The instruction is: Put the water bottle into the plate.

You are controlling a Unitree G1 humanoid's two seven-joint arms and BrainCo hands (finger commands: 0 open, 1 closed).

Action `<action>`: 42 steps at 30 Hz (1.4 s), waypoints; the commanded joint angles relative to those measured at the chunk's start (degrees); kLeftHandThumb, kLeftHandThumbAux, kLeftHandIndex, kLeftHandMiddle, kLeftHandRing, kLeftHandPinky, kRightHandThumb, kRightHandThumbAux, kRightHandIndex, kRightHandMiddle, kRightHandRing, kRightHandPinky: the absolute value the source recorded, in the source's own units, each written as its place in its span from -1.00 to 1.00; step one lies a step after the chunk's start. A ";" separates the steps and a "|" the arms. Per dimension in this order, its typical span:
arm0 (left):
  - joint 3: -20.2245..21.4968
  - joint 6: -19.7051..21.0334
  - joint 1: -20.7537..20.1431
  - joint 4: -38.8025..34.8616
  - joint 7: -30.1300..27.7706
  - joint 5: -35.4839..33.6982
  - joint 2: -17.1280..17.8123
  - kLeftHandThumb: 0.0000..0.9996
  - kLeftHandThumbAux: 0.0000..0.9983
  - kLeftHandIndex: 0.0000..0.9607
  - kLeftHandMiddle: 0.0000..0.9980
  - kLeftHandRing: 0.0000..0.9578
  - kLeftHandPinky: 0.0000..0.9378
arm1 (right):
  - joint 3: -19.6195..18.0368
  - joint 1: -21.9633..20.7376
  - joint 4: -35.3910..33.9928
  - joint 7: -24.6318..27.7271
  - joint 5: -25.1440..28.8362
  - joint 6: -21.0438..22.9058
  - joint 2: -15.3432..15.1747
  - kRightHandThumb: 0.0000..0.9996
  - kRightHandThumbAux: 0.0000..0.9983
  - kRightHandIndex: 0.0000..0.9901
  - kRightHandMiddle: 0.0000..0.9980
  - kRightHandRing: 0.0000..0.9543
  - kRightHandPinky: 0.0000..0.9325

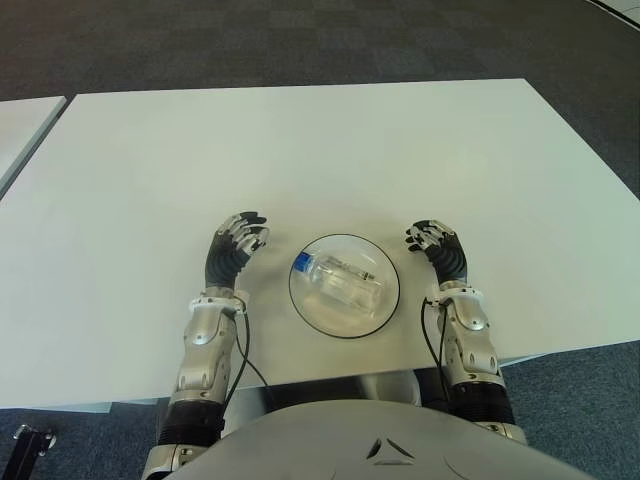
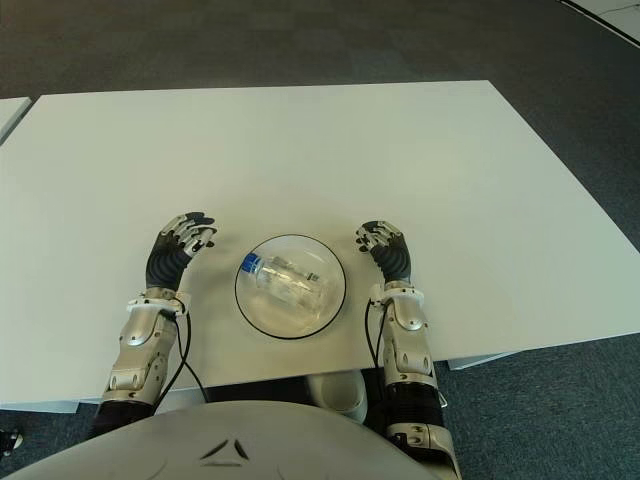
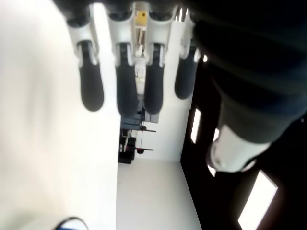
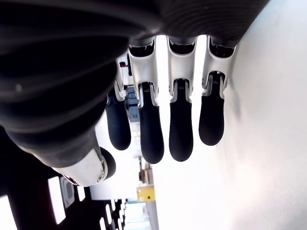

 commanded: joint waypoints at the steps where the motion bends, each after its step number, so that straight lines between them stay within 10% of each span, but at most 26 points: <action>1: 0.61 -0.11 0.36 1.52 1.55 2.46 -0.90 -0.83 0.58 -0.24 -0.17 -0.08 0.02 | -0.03 0.18 0.96 0.25 0.22 0.63 0.03 0.42 0.47 -0.13 0.02 0.06 0.11; 11: 2.12 -3.89 -0.11 5.55 3.98 4.14 -3.30 -0.78 0.71 0.03 0.05 0.07 0.15 | 0.28 -0.06 1.13 0.17 -0.06 1.22 -0.04 0.41 0.47 -0.14 0.01 0.05 0.08; 14: 2.52 -4.94 -0.18 5.75 3.74 3.65 -4.14 0.01 0.53 -0.06 0.12 0.14 0.20 | 0.40 -0.15 1.21 0.20 -0.12 1.16 -0.04 0.41 0.47 -0.14 0.01 0.05 0.08; 18: 3.09 -6.13 -0.30 6.20 3.42 3.55 -4.79 0.32 0.45 -0.09 0.17 0.20 0.26 | 0.49 -0.22 1.31 0.40 -0.09 1.10 -0.15 0.41 0.47 -0.14 0.01 0.05 0.09; 42: 5.35 -6.83 -1.07 7.81 6.32 6.59 -4.96 0.41 0.43 -0.09 0.33 0.34 0.33 | 0.97 -0.44 1.16 1.16 0.10 1.22 -0.16 0.41 0.47 -0.14 0.01 0.07 0.16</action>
